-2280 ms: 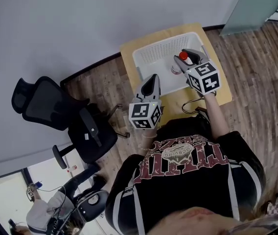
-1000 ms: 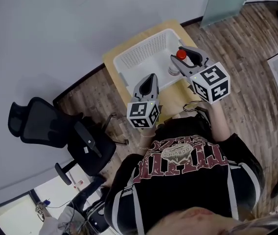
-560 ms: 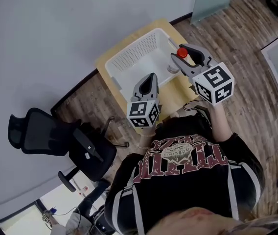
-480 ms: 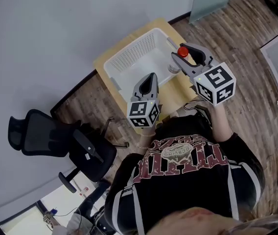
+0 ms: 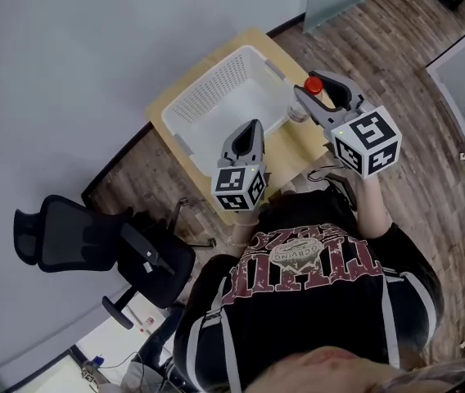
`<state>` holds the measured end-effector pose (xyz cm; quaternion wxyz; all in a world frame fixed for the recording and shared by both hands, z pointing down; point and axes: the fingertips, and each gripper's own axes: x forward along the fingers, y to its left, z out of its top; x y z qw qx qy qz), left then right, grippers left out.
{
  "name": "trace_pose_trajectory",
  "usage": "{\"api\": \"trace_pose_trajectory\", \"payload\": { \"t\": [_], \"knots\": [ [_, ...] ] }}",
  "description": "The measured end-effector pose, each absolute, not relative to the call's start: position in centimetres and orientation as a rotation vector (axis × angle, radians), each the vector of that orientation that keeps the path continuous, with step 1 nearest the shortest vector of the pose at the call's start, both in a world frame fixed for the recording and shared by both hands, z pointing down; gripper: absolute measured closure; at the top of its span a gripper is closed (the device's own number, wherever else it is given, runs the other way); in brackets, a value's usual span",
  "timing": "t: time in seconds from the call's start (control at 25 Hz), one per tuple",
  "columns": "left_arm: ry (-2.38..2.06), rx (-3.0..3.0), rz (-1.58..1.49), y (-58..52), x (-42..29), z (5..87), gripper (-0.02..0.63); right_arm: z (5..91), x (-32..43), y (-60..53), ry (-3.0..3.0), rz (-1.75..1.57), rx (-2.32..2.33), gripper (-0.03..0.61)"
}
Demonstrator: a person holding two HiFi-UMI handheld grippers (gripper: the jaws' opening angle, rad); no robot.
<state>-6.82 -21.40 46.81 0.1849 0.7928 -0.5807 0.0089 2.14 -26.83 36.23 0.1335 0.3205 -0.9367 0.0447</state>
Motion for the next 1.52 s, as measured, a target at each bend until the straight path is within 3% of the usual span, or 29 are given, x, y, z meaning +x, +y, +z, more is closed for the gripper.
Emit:
{"api": "trace_pose_trajectory", "payload": {
  "t": [1.52],
  "knots": [
    [-1.593, 2.241, 0.079, -20.6, -5.4, 47.9, 0.566, 46.2, 5.1, -27.7, -2.577, 0.249, 0.975, 0.41]
  ]
}}
